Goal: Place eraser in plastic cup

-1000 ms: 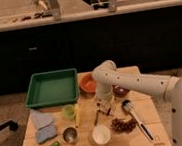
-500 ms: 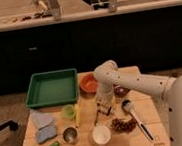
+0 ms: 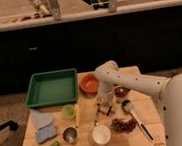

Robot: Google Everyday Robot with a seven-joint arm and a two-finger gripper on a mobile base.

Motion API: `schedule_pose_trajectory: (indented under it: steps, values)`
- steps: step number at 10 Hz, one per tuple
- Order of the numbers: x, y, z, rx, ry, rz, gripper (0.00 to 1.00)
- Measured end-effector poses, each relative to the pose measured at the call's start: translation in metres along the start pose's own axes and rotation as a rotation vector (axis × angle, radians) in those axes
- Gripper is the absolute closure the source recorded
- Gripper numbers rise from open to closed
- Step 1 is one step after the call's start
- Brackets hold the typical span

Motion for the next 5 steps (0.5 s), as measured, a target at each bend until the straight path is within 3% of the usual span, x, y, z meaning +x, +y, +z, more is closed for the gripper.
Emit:
schedule_pose_trajectory:
  steps: [1, 5]
  values:
    - [0.0008, 0.0004, 0.0006, -0.002, -0.003, 0.0, 0.21]
    - [0.0017, 0.0011, 0.0019, -0.016, -0.01, -0.009, 0.55]
